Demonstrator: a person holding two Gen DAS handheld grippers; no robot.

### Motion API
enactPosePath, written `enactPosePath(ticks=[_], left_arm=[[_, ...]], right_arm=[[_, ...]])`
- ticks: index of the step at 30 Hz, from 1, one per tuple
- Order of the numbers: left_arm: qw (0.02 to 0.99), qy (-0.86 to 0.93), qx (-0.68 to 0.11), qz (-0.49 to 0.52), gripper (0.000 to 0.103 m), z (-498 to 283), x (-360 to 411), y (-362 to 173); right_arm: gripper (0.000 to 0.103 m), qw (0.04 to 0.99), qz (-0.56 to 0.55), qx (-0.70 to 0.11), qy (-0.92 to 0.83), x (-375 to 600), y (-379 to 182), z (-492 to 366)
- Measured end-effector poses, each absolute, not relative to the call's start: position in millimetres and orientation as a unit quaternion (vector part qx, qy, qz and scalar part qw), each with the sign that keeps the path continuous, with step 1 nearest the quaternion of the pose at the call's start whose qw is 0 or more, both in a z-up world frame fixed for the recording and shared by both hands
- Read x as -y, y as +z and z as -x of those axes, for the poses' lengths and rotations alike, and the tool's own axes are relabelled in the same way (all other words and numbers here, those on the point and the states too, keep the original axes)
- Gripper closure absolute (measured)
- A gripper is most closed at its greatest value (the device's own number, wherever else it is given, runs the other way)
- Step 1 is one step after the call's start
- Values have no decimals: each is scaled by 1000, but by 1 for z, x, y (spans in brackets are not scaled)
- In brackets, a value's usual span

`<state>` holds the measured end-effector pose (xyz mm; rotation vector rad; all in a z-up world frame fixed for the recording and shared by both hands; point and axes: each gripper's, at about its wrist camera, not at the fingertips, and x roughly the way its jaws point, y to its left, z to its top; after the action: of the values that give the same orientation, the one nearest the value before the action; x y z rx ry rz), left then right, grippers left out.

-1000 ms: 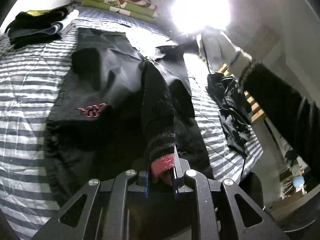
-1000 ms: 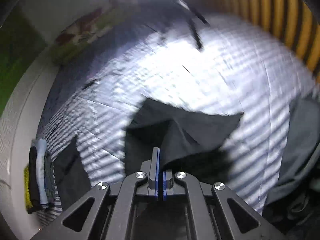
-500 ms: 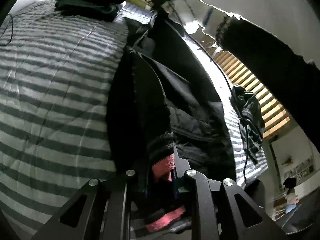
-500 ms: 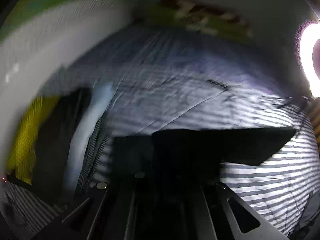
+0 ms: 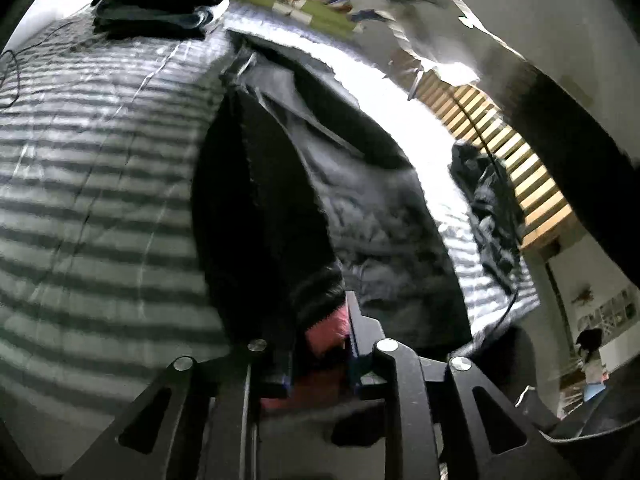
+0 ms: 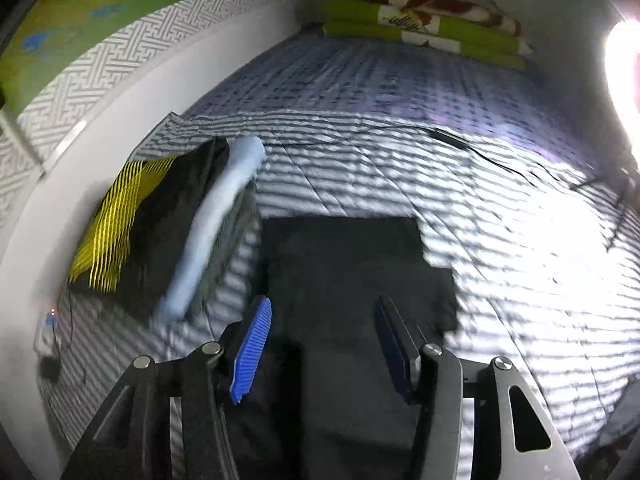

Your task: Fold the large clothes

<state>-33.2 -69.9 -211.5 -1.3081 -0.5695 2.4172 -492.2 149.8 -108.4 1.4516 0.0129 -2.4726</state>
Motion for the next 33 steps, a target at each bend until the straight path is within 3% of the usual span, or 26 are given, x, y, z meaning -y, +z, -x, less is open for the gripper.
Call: enactPosePath(ticks=[10,12,16,18,20,24,26,27,28,30,33], left_arm=[[94,877,203,426,65,24,122,-162],[115,866,208,440,56,39,127,-165],[129,843,203,482,56,63,116,-184],[134,832,205,498,64,67,110,-195],[129,830,207,501,85,66,108,-200],[136,830,231,489,88,63,110,-197],[141,829,241,485,89,60,110,-191],[144,829,243,483,90,57,110,-188],[146,831,241,479,90,53,107,-184],[148,834,233,478,90,46,106,-181],[142,834,191,498,87,36,90,-190]], right_arm=[[53,135,-561,36,-816,-247,-179,314],[53,146,-576,60,-802,-251,-189,289],[53,177,-599,100,-775,-246,-206,246],[53,181,-607,91,-768,-241,-210,226],[53,190,-625,89,-752,-234,-219,208],[53,219,-644,94,-727,-221,-232,183],[61,231,-643,84,-725,-213,-235,176],[79,237,-642,78,-725,-210,-235,173],[83,238,-642,74,-725,-208,-235,171],[91,239,-635,68,-731,-208,-226,166],[92,242,-628,45,-739,-215,-215,155]])
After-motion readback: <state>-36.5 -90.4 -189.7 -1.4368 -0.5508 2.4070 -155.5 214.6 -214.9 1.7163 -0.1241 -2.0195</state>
